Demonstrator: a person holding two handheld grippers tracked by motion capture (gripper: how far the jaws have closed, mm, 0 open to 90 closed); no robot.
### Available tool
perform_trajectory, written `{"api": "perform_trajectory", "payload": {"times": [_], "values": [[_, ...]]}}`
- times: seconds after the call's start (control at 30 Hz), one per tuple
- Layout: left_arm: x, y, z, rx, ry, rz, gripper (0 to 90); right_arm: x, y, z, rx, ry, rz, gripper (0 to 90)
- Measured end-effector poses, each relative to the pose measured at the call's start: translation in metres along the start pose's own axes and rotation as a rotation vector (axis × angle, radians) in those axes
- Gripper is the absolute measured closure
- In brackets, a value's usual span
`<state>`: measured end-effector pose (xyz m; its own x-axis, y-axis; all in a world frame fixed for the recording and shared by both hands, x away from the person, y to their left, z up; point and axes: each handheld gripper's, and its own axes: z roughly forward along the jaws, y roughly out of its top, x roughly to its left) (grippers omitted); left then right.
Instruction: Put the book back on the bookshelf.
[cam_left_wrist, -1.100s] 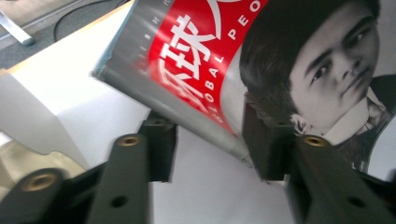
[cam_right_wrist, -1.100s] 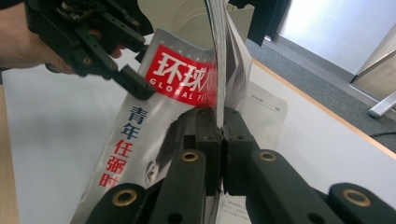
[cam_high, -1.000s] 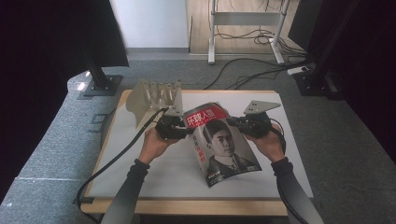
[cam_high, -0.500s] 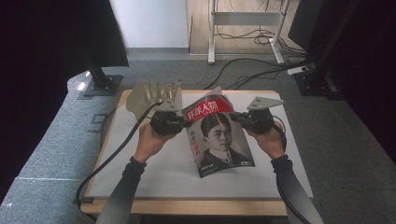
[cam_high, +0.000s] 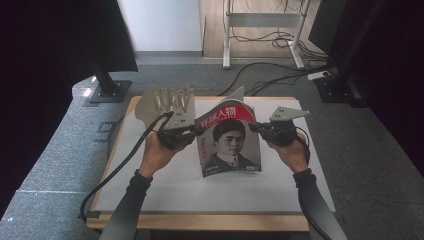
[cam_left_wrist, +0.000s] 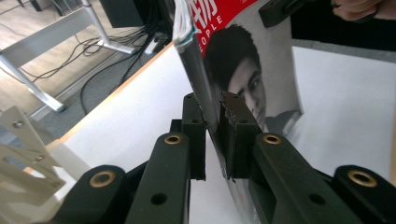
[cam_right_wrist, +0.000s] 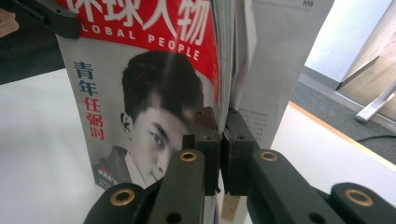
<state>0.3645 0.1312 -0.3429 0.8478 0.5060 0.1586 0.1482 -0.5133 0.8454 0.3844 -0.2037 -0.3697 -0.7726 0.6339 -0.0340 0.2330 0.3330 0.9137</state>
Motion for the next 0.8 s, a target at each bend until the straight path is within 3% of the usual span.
{"api": "perform_trajectory", "payload": {"times": [0.13,0.3,0.43,0.57,0.8], "values": [[-0.001,0.003,0.003,0.014,-0.072,-0.025,77.8,-0.002,-0.007,-0.006,0.0,0.014,0.0,85.3],[0.001,0.009,0.02,0.061,-0.061,-0.026,68.8,-0.001,-0.014,-0.013,-0.016,0.02,-0.001,85.2],[0.002,0.011,0.03,0.06,-0.034,-0.037,77.0,-0.002,-0.017,-0.016,-0.016,0.017,-0.002,85.0],[0.006,0.011,0.033,0.054,-0.05,-0.045,83.9,-0.003,-0.019,-0.018,-0.017,0.013,-0.001,84.5],[0.007,0.008,0.029,0.041,-0.101,-0.056,86.6,-0.007,-0.023,-0.022,-0.014,-0.014,0.022,78.2]]}}
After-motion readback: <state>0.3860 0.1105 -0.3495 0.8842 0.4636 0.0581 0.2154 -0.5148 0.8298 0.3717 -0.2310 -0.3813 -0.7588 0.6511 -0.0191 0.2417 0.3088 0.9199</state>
